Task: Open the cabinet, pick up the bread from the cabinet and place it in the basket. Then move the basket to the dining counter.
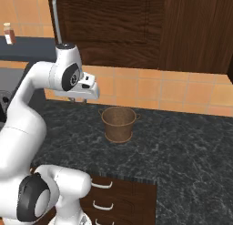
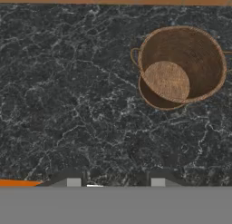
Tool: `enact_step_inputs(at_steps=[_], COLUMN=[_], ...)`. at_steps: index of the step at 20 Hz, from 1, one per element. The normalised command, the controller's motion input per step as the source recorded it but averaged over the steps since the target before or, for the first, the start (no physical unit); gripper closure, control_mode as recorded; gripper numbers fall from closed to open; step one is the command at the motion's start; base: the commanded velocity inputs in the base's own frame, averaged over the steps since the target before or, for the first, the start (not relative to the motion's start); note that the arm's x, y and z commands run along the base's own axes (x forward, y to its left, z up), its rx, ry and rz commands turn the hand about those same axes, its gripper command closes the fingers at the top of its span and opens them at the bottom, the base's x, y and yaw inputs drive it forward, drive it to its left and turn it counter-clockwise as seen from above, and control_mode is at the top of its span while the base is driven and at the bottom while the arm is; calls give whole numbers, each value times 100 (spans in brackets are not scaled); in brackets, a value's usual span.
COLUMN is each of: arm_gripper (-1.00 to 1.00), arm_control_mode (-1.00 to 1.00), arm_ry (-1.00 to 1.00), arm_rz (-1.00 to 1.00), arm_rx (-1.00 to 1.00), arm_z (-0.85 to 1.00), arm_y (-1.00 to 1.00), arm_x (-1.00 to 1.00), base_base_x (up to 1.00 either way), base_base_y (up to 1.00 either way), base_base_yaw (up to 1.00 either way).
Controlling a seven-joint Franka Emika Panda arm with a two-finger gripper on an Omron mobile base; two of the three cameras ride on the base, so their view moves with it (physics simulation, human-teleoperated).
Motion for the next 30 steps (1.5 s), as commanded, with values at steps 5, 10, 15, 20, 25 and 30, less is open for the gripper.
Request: enact_step_inputs(at_steps=[5,10,15,20,25,30], arm_gripper=[-100,-100,-100,-100,-100,-100], arm_control_mode=[-100,-100,-100,-100,-100,-100], arm_ry=[-22,-57,-49,-21,-17,-11], arm_rz=[-6,-3,-2,-1,0,0], arm_rx=[7,-5,-4,0,0,0], arm_z=[-6,91,100,95,81,59], arm_y=[16,76,30,0,0,8], arm_x=[-75,-35,0,0,5,26], base_base_x=[0,0,0,0,0,0], base_base_y=[0,0,0,0,0,0], base_base_yaw=[0,0,0,0,0,0])
